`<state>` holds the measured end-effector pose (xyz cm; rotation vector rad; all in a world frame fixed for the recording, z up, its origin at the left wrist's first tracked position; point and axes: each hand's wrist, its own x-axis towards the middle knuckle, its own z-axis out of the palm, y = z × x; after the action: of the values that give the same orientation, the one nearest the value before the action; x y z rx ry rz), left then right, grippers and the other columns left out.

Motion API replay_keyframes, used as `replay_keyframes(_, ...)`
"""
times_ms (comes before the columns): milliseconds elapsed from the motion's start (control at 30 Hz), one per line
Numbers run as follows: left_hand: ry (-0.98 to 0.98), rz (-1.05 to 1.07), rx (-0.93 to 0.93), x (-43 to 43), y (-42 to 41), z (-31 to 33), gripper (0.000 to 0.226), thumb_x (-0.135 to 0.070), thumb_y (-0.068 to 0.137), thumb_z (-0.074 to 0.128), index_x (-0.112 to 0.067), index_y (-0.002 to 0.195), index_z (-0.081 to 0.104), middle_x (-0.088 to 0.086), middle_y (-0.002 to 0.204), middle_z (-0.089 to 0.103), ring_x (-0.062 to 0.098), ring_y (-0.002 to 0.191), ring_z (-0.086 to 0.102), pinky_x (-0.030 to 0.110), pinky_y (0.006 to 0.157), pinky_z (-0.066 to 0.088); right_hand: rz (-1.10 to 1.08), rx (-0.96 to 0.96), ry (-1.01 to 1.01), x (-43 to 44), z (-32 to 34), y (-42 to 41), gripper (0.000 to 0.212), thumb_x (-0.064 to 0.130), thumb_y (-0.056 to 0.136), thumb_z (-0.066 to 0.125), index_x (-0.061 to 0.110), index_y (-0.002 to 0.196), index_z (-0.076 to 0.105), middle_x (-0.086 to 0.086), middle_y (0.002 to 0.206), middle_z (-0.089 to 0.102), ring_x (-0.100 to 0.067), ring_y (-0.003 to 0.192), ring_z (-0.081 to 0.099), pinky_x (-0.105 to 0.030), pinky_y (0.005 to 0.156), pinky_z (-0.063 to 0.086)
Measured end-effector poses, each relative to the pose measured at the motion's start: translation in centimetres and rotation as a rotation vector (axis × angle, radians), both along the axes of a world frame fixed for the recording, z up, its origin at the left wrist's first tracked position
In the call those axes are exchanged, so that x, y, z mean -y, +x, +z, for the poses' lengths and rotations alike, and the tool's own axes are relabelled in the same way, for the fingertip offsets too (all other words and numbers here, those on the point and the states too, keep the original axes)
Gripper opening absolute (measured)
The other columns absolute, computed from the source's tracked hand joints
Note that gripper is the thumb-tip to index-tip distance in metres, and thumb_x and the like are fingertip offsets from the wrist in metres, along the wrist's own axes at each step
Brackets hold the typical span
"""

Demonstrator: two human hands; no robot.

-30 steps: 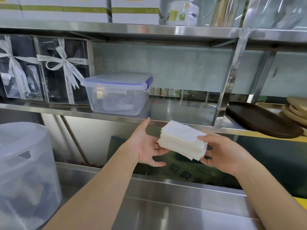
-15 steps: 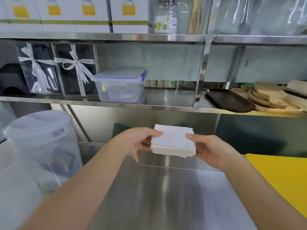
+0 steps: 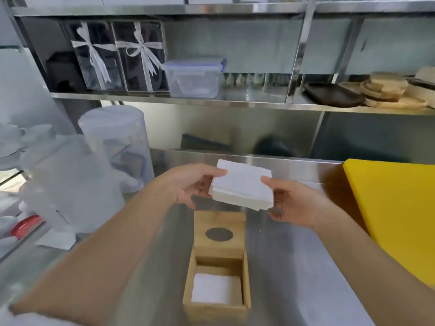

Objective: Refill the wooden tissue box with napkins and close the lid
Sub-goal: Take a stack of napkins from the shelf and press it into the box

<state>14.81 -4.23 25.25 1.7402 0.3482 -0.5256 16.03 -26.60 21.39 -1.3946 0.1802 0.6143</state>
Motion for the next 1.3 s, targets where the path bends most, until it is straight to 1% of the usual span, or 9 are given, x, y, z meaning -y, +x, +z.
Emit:
replay_keyframes(100, 0.047, 0.034, 0.054, -0.5, -2.3, -0.1, 0.028, -0.035, 0.077, 0.070, -0.017, 0.098, 0.063, 0.001, 0.096, 0.067, 0.020, 0.092, 0.061, 0.044, 0.099, 0.036, 0.048, -0.011, 0.010, -0.8, -0.4, -2.0, 0.048, 0.033, 0.052, 0.078, 0.016, 0.095, 0.065, -0.008, 0.103, 0.058, -0.021, 0.094, 0.050, -0.028, 0.071, 0.041)
replay_keyframes(200, 0.056, 0.032, 0.114, -0.7, -3.7, 0.4, 0.018, -0.029, 0.081, 0.067, -0.015, 0.092, 0.065, 0.000, 0.085, 0.067, 0.015, 0.078, 0.061, 0.025, 0.070, 0.043, 0.057, 0.008, 0.010, -1.2, -0.3, -3.4, 0.043, 0.031, 0.053, 0.076, 0.015, 0.091, 0.065, -0.006, 0.094, 0.063, -0.020, 0.088, 0.053, -0.027, 0.072, 0.041)
replay_keyframes(567, -0.120, 0.163, 0.104, -1.7, -10.0, -2.7, 0.017, -0.024, 0.080, 0.069, -0.012, 0.090, 0.065, 0.006, 0.084, 0.066, 0.020, 0.079, 0.063, 0.032, 0.077, 0.054, 0.138, 0.046, -0.071, -1.5, -1.6, -6.2, 0.044, 0.032, 0.050, 0.079, 0.017, 0.091, 0.071, -0.001, 0.090, 0.068, -0.016, 0.084, 0.056, -0.027, 0.076, 0.039)
replay_keyframes(667, -0.151, 0.189, 0.043, -1.7, -11.3, -5.2, 0.018, -0.023, 0.078, 0.070, -0.011, 0.091, 0.065, 0.007, 0.081, 0.066, 0.022, 0.073, 0.065, 0.031, 0.066, 0.055, 0.122, 0.042, -0.135, -1.8, -2.5, -6.5, 0.030, 0.027, 0.057, 0.079, 0.015, 0.084, 0.073, -0.003, 0.090, 0.068, -0.017, 0.084, 0.054, -0.025, 0.076, 0.036)
replay_keyframes(833, -0.171, 0.236, -0.049, -1.5, -12.3, -8.0, 0.022, -0.021, 0.079, 0.071, -0.012, 0.097, 0.063, 0.008, 0.084, 0.068, 0.026, 0.080, 0.067, 0.038, 0.071, 0.057, 0.100, 0.031, -0.222, -2.7, -4.5, -6.7, 0.009, 0.017, 0.077, 0.071, 0.010, 0.082, 0.070, 0.001, 0.070, 0.068, -0.014, 0.067, 0.053, -0.022, 0.065, 0.036)
replay_keyframes(967, -0.149, 0.256, -0.094, -1.1, -12.7, -9.2, 0.013, -0.024, 0.083, 0.067, -0.014, 0.090, 0.062, 0.008, 0.085, 0.066, 0.026, 0.082, 0.066, 0.042, 0.074, 0.057, 0.081, 0.023, -0.304, -3.5, -6.3, -6.4, 0.020, 0.024, 0.070, 0.076, 0.011, 0.085, 0.072, -0.001, 0.082, 0.071, -0.020, 0.083, 0.057, -0.032, 0.086, 0.035)
replay_keyframes(1067, -0.077, 0.295, -0.083, -0.8, -12.7, -9.8, 0.013, -0.029, 0.084, 0.066, -0.016, 0.082, 0.062, 0.001, 0.078, 0.062, 0.017, 0.074, 0.057, 0.033, 0.072, 0.050, 0.077, 0.043, -0.331, -4.2, -7.3, -6.3, 0.030, 0.029, 0.065, 0.078, 0.011, 0.089, 0.072, -0.004, 0.093, 0.074, -0.023, 0.095, 0.063, -0.037, 0.097, 0.038)
replay_keyframes(1233, 0.043, 0.281, 0.009, -0.6, -12.4, -11.1, 0.021, -0.035, 0.086, 0.062, -0.015, 0.092, 0.061, -0.008, 0.075, 0.055, 0.006, 0.068, 0.046, 0.027, 0.067, 0.036, 0.052, 0.060, -0.345, -4.8, -7.9, -6.4, 0.029, 0.027, 0.072, 0.076, 0.008, 0.093, 0.069, -0.004, 0.090, 0.071, -0.017, 0.083, 0.062, -0.026, 0.065, 0.042)
replay_keyframes(1300, 0.065, 0.218, 0.033, -0.6, -12.3, -11.6, 0.022, -0.036, 0.086, 0.063, -0.017, 0.098, 0.063, -0.012, 0.082, 0.059, 0.001, 0.073, 0.049, 0.025, 0.070, 0.036, 0.056, 0.083, -0.362, -4.9, -8.2, -6.5, 0.027, 0.027, 0.073, 0.075, 0.008, 0.091, 0.069, -0.004, 0.092, 0.071, -0.016, 0.083, 0.062, -0.026, 0.063, 0.043)
